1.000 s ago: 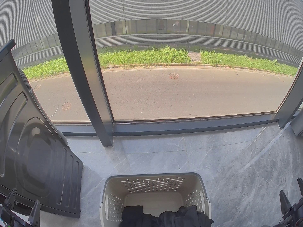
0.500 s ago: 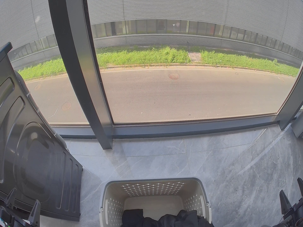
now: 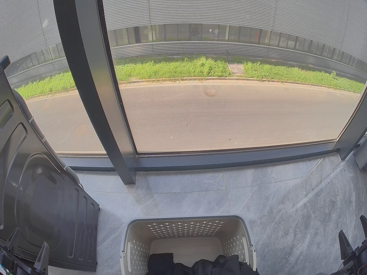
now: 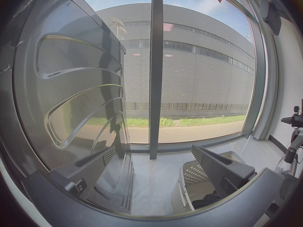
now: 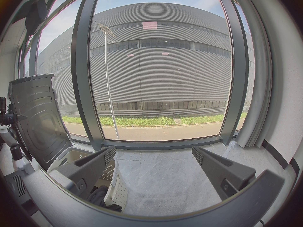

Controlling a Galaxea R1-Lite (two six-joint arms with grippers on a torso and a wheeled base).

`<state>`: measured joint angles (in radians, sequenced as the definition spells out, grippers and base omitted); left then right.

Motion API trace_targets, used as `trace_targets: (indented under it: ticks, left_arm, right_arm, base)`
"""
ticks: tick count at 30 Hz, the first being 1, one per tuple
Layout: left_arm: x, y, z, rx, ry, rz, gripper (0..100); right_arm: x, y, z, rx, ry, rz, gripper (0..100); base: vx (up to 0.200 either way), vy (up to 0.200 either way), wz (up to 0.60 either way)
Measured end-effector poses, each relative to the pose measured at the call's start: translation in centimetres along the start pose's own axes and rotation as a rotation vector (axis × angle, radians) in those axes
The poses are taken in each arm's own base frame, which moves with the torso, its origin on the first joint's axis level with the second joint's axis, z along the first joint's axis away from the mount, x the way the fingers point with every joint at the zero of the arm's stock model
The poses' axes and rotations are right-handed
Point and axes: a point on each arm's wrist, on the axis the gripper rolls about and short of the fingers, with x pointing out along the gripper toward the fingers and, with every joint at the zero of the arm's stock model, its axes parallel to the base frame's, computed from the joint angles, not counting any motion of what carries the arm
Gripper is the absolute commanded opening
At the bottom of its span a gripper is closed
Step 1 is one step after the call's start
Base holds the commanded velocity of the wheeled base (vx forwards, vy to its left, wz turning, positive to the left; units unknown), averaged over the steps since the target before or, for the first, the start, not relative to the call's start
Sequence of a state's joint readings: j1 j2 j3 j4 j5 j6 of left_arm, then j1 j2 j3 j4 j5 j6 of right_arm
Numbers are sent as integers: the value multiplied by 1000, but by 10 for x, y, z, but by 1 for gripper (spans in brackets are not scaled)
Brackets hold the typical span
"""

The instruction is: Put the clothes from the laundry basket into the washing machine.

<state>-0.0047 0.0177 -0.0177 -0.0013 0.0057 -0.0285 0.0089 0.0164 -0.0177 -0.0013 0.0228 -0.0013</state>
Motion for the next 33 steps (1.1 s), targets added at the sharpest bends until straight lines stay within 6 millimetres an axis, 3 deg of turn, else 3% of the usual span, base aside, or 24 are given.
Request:
trace_targets:
  ticks: [33]
  left_arm:
    - [0, 0, 0, 0, 0, -1, 100]
  right_arm:
    - [0, 0, 0, 0, 0, 0, 100]
  base:
    - [0, 0, 0]
